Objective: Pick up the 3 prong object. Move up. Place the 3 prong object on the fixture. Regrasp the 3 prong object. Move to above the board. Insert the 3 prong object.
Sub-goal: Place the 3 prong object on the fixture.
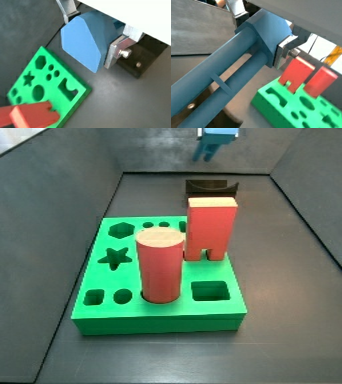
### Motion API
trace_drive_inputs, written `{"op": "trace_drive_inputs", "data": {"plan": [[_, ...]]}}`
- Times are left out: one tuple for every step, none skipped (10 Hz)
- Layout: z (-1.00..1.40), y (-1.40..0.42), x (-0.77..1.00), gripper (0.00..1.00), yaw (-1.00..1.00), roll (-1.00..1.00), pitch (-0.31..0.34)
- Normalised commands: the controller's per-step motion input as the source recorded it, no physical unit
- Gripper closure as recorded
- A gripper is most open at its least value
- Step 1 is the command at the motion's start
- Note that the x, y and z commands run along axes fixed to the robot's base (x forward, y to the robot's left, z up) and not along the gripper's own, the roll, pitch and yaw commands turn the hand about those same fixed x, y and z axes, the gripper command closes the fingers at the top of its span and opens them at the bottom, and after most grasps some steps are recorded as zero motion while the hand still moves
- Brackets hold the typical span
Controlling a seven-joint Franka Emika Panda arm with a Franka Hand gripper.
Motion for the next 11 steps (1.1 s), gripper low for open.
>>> {"op": "trace_drive_inputs", "data": {"plan": [[-0.02, 0.04, 0.09, 1.00, -0.20, -0.95, 0.136], [-0.01, 0.05, 0.07, 1.00, -0.20, -0.76, 0.095], [-0.02, 0.04, 0.08, 1.00, -0.19, -0.50, 0.050], [-0.02, 0.04, 0.08, 1.00, -0.18, -0.38, 0.037], [0.00, 0.03, 0.08, 1.00, -0.16, -0.24, 0.008], [-1.00, 0.03, 0.09, 1.00, -0.23, -0.25, -0.074], [-1.00, 0.03, 0.09, 1.00, -0.20, -0.23, -0.093], [-1.00, 0.03, 0.11, 1.00, -0.15, -0.20, -0.106], [-1.00, 0.04, 0.11, 1.00, -0.09, -0.15, -0.120], [-1.00, 0.04, 0.12, 1.00, -0.07, -0.13, -0.125], [-1.00, 0.04, 0.12, 1.00, -0.02, -0.10, -0.131]]}}
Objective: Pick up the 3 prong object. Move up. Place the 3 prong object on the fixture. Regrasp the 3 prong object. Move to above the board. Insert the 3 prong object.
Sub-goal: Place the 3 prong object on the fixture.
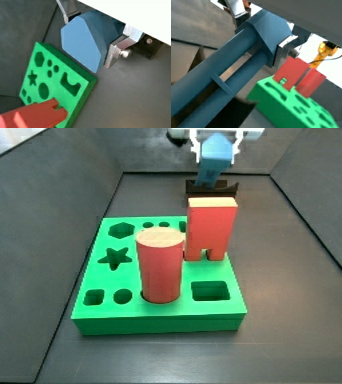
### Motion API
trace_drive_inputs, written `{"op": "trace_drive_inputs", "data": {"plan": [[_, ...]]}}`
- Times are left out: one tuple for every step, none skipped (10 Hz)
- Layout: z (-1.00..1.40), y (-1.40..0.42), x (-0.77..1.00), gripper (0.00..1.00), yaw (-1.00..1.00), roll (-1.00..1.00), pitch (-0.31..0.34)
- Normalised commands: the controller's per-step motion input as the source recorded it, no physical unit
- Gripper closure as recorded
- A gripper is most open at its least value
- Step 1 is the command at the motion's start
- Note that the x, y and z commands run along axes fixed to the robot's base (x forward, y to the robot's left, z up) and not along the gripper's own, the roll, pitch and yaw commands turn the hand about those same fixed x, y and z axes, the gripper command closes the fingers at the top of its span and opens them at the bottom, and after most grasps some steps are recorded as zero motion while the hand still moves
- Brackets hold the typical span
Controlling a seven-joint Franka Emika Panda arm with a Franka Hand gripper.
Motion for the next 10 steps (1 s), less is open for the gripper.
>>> {"op": "trace_drive_inputs", "data": {"plan": [[-0.86, 0.03, 0.11, 1.00, 0.00, -0.09, -0.125], [-0.63, 0.02, 0.09, 1.00, 0.03, -0.07, -0.099], [-0.48, 0.02, 0.08, 1.00, 0.04, -0.07, -0.084], [-0.33, 0.01, 0.07, 1.00, 0.04, -0.06, -0.068], [-0.27, 0.01, 0.06, 1.00, 0.04, -0.06, -0.060], [-0.19, 0.04, 0.05, 1.00, 0.03, -0.04, -0.043], [-0.19, 0.04, 0.05, 1.00, 0.03, -0.04, -0.039], [-0.19, 0.04, 0.05, 1.00, 0.03, -0.04, -0.038], [-0.19, 0.04, 0.05, 1.00, 0.03, -0.04, -0.037], [0.00, 0.00, 0.00, 0.00, 0.00, 0.00, 0.000]]}}
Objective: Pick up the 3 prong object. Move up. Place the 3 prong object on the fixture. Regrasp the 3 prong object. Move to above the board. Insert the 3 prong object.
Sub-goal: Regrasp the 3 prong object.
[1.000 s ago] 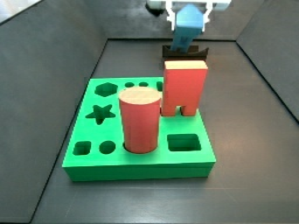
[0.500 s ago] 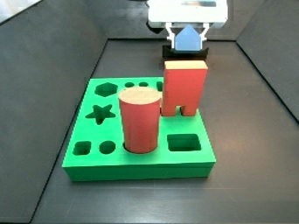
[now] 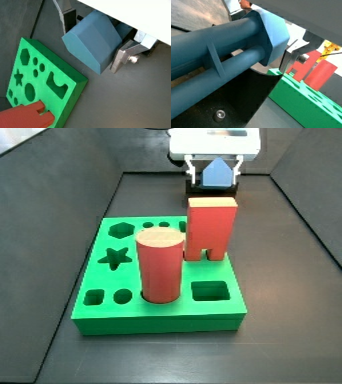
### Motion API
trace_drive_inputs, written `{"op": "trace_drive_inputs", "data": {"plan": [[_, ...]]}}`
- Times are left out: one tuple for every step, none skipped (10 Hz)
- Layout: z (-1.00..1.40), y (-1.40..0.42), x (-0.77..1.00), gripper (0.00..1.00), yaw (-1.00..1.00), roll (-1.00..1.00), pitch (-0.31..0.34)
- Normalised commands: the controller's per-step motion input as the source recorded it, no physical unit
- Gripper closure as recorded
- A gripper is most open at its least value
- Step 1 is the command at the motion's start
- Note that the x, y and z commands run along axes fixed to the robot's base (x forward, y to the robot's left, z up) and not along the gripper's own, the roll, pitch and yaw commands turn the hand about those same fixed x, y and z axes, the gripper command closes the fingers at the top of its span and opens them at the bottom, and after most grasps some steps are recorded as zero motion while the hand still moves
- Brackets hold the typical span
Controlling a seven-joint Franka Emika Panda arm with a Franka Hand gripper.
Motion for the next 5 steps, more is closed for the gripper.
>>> {"op": "trace_drive_inputs", "data": {"plan": [[1.00, 0.00, 0.00, 0.00, -0.03, -0.03, -0.033], [1.00, 0.00, 0.00, 0.00, -0.02, -0.03, -0.032], [1.00, 0.01, -0.02, 0.00, 0.00, 0.00, -0.016], [1.00, 0.00, -0.03, 0.00, 0.02, 0.03, 0.001], [1.00, 0.00, -0.03, 0.00, 0.02, 0.04, 0.019]]}}
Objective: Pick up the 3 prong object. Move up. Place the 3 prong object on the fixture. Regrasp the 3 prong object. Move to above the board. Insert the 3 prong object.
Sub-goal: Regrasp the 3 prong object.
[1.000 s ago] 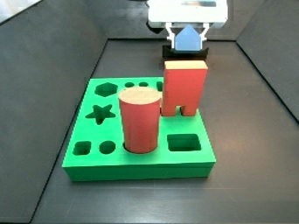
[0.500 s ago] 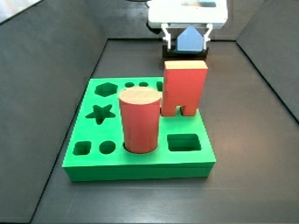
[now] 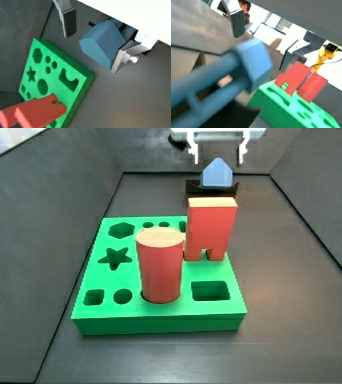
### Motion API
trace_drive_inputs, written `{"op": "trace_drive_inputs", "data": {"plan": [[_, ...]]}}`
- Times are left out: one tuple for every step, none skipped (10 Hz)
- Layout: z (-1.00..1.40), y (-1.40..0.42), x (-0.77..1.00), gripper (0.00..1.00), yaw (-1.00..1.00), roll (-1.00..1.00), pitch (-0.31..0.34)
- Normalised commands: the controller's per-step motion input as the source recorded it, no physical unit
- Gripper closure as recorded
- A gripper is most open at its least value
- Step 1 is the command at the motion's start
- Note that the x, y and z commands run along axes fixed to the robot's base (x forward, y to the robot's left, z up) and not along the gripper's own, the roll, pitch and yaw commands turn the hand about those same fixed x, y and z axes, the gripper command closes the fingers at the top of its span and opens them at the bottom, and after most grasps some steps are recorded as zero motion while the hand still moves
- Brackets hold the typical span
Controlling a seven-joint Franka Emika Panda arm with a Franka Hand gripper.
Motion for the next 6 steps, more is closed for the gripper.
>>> {"op": "trace_drive_inputs", "data": {"plan": [[0.91, 0.01, -0.03, 0.00, 0.02, 0.04, 0.032], [0.68, 0.01, -0.03, 0.00, 0.02, 0.05, 0.060], [0.49, 0.01, -0.02, 0.00, 0.01, 0.05, 0.075], [0.25, 0.01, -0.02, 0.00, 0.00, 0.05, 0.085], [0.90, -0.66, 0.15, 0.00, 0.04, 1.00, 0.063], [0.82, -0.62, 0.15, 0.00, 0.04, 1.00, 0.062]]}}
